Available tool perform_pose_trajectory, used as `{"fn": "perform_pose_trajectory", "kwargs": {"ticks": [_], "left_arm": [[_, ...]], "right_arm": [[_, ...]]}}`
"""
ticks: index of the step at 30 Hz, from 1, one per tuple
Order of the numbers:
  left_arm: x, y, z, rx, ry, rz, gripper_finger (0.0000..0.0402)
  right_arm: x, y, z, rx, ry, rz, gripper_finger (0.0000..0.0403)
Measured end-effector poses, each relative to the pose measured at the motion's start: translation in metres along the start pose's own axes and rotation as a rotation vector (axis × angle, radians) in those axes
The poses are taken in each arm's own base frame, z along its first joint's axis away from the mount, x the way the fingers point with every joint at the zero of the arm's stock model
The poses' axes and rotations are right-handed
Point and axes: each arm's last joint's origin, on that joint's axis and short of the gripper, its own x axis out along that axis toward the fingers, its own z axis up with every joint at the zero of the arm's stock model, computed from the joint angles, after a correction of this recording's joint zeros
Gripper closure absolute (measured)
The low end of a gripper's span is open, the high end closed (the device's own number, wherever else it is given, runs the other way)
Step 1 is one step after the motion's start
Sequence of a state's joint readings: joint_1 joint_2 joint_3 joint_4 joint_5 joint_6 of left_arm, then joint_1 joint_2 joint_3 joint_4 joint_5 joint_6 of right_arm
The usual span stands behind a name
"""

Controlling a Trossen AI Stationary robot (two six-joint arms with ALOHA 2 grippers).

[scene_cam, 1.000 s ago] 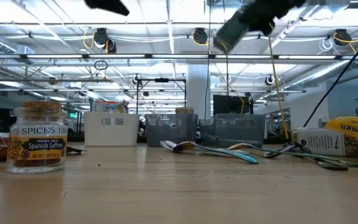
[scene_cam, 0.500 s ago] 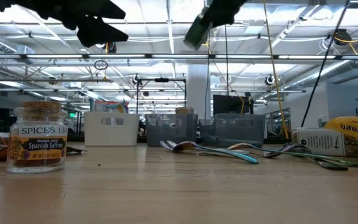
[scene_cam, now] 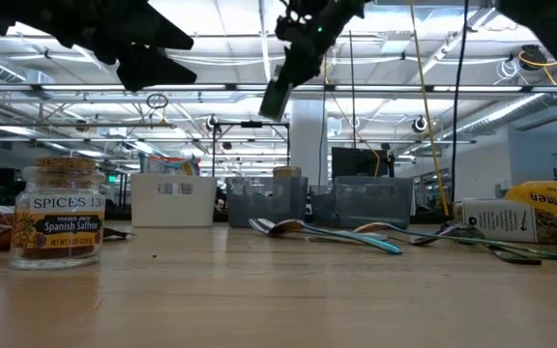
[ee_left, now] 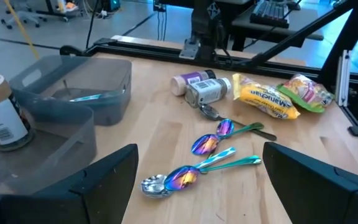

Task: Pick & Place Food Item
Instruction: Put the green seasoning bottle into the left black bin

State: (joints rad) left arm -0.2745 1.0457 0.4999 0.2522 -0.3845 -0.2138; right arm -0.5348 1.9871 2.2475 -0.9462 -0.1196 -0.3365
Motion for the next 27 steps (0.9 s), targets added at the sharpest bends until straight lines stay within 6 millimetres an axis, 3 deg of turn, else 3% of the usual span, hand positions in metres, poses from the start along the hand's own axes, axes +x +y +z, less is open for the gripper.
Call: {"fn": "perform_pose_trajectory", "kwargs": {"ticks": [10, 18, 27], "left_arm": [[0.006, 0.006, -0.002, -0.001, 0.022, 0.016, 0.0052], [0.017, 0.008, -0.011, -0.036, 0.072, 0.015, 0.0052], [0.03, 0.003, -0.021, -0.053, 0.105, -0.052, 0.0052]], "right_arm": [[0.043, -0.02, -0.017, 0.006, 0.083, 0.016, 0.0214], [0.071, -0.003, -0.019, -0.044, 0.1, 0.113, 0.0214], [0.079, 0.007, -0.016, -0.099, 0.088, 0.122, 0.0214]]}}
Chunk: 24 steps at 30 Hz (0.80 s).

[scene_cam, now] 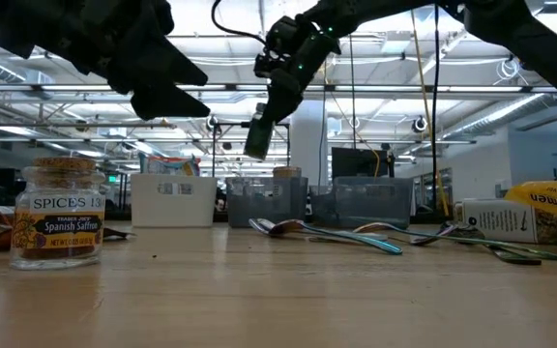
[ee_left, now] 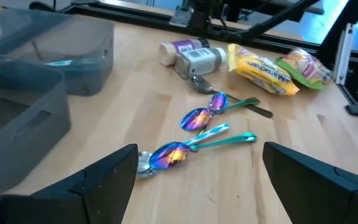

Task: Pick & Place Food Item
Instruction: Put the green seasoning bottle into the left black bin

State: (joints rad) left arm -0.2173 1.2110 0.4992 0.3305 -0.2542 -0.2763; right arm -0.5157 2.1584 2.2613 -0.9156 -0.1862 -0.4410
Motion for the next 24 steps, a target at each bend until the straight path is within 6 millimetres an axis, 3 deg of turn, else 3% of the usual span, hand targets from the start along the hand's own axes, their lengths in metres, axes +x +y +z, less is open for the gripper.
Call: {"fn": "perform_pose_trajectory", "kwargs": {"ticks": [16, 24], "left_arm": [[0.008, -0.003, -0.005, 0.003, 0.022, -0.063, 0.0052], [0.009, 0.002, -0.004, -0.002, 0.021, -0.049, 0.0052]], "right_arm": [[0.015, -0.016, -0.011, -0.038, -0.048, -0.048, 0.0214], [0.025, -0.013, -0.019, -0.041, -0.015, -0.025, 0.0214]]}}
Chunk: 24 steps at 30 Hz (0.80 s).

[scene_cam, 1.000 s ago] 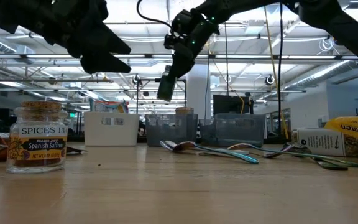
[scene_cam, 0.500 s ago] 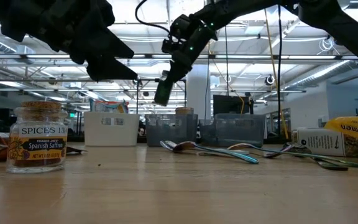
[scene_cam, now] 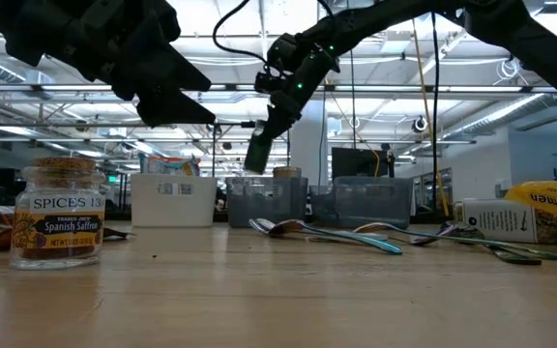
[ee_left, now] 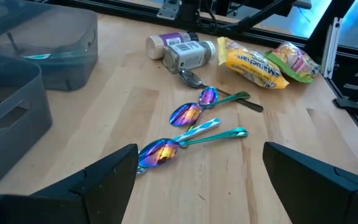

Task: Pick & Place Food Item
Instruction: Put the green seasoning bottle into the left black bin

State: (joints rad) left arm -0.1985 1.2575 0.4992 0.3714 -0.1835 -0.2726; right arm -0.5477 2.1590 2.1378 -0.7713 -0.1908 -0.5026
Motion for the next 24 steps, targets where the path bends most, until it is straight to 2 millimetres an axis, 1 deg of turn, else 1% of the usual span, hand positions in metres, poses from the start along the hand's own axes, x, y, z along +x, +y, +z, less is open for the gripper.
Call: {"fn": "perform_pose_trajectory", "kwargs": {"ticks": [6, 11, 14, 18, 21, 24], "left_arm": [[0.0, 0.002, 0.0, -0.001, 0.003, -0.007, 0.0052], [0.0, 0.002, -0.001, 0.01, 0.017, -0.004, 0.0052], [0.001, 0.006, -0.002, 0.052, 0.03, 0.036, 0.0052], [0.002, 0.018, -0.001, 0.134, 0.035, 0.131, 0.0052], [0.003, 0.029, 0.008, 0.182, 0.018, 0.204, 0.0052], [0.005, 0.038, 0.026, 0.223, -0.002, 0.254, 0.0052]], "right_arm": [[0.005, 0.006, -0.001, -0.007, -0.007, 0.032, 0.0214], [0.013, 0.018, -0.007, -0.006, 0.051, 0.073, 0.0214], [0.016, 0.026, -0.006, -0.007, 0.064, 0.093, 0.0214], [0.016, 0.042, -0.003, -0.029, 0.098, 0.134, 0.0214], [0.008, 0.055, 0.004, -0.067, 0.094, 0.152, 0.0214], [-0.001, 0.065, 0.012, -0.106, 0.066, 0.157, 0.0214]]}}
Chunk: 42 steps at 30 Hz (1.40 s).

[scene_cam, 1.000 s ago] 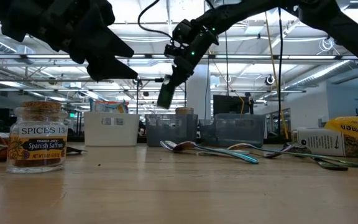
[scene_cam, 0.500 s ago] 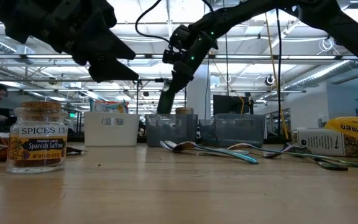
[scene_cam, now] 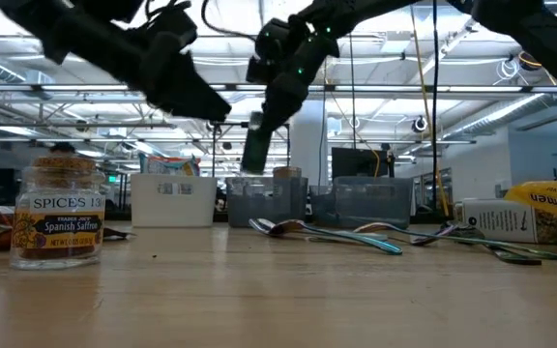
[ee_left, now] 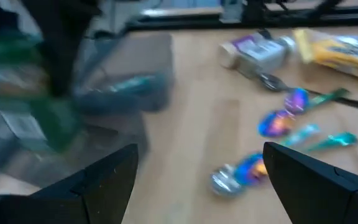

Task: Pick & Place Food Item
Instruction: Put the green seasoning bottle into the left black bin

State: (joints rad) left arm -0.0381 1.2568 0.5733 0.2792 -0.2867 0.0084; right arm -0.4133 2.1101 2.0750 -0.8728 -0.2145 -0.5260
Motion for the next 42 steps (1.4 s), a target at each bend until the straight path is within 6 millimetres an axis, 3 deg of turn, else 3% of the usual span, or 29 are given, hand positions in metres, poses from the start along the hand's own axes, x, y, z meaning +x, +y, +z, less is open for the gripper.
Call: {"fn": "perform_pose_trajectory", "kwargs": {"ticks": [8, 16, 20, 28, 31, 36, 42], "left_arm": [[0.001, 0.033, 0.048, 0.116, 0.139, 0.096, 0.0052], [0.001, 0.06, 0.05, 0.113, 0.2, 0.178, 0.0052], [0.001, 0.066, 0.044, 0.062, 0.254, 0.19, 0.0052], [0.004, 0.048, 0.039, -0.054, 0.284, 0.005, 0.0052], [0.004, 0.038, 0.037, -0.066, 0.298, -0.025, 0.0052], [0.011, 0.019, 0.031, -0.034, 0.309, -0.081, 0.0053], [0.019, 0.009, 0.028, -0.016, 0.311, -0.097, 0.0052]], "right_arm": [[-0.019, 0.018, 0.01, -0.036, -0.009, 0.016, 0.0214], [-0.016, 0.027, 0.012, -0.049, 0.009, 0.039, 0.0214], [-0.018, 0.019, 0.006, -0.05, 0.044, 0.004, 0.0214], [-0.027, -0.018, -0.016, 0.058, 0.068, -0.062, 0.0214], [-0.022, -0.025, -0.026, 0.093, 0.075, -0.07, 0.0214], [-0.004, -0.023, -0.043, 0.135, 0.128, -0.045, 0.0214], [0.015, -0.02, -0.057, 0.153, 0.138, -0.04, 0.0214]]}}
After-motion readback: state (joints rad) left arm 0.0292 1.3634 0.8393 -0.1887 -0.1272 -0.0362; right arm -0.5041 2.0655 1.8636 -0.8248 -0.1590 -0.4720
